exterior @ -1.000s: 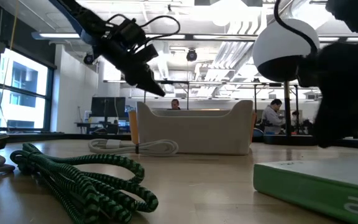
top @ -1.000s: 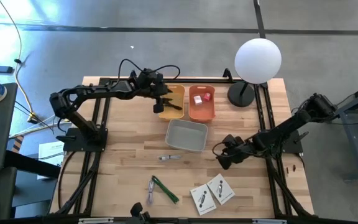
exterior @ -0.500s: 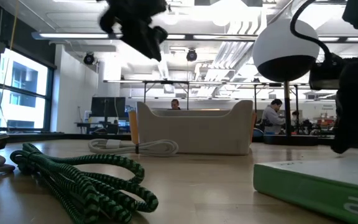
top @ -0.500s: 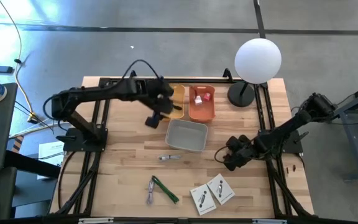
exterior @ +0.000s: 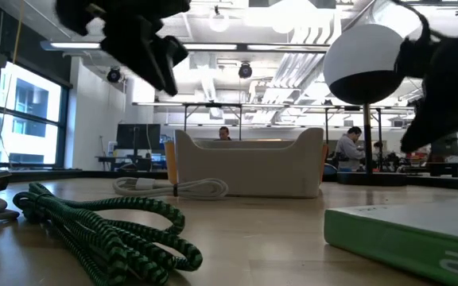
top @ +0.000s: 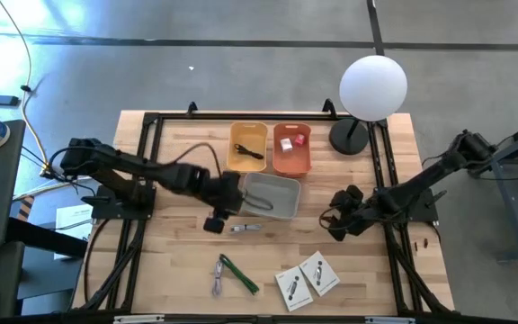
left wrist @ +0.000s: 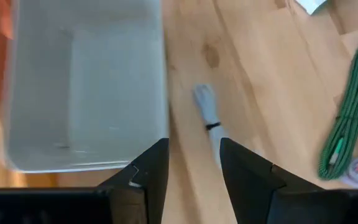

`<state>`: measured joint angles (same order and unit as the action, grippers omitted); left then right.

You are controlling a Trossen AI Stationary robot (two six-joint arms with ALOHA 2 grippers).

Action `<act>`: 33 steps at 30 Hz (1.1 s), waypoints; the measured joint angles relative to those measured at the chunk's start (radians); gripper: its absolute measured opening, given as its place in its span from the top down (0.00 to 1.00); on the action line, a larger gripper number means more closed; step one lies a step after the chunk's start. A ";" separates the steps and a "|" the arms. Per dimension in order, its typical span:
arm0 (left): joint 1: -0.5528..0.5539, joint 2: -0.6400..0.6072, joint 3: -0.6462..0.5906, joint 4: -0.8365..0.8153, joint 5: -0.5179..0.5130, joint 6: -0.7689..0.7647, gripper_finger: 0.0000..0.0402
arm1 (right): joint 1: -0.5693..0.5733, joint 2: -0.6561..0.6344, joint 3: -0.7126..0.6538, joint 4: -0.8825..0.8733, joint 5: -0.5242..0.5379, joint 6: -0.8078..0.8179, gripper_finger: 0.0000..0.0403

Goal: Pick and place items into bin
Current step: Put the white charger cable into the yellow bin

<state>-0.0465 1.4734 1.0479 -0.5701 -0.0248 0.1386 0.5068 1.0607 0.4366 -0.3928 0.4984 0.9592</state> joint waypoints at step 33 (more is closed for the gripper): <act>-0.189 0.213 -0.188 0.336 -0.145 -0.363 0.45 | -0.003 -0.290 0.000 -0.203 0.062 -0.067 0.39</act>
<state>-0.2356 1.6867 0.8600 -0.2344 -0.1696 -0.2239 0.5041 0.7704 0.4366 -0.5961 0.5609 0.8924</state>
